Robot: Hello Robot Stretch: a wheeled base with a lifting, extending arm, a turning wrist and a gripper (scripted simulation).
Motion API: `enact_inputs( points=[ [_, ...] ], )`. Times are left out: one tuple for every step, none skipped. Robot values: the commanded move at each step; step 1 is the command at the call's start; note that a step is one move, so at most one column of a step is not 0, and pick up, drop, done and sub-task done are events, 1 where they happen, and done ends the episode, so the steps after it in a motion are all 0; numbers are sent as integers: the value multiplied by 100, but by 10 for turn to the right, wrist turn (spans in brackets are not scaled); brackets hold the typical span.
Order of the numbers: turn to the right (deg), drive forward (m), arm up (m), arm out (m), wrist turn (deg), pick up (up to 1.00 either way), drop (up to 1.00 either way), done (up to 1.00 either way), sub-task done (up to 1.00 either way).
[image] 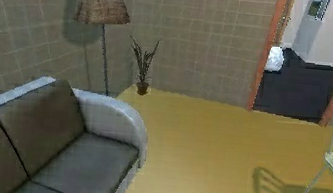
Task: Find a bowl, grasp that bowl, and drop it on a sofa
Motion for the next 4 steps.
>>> enact_inputs(
  points=[
    [0, 35, 0, 0, 0, 0, 0, 0, 0],
    [450, 0, 0, 0, 0, 0, 0, 0, 0],
    [450, 0, 0, 0, 0, 0, 0, 0, 0],
    [330, 0, 0, 0, 0, 0, 0, 0, 0]
  ],
)
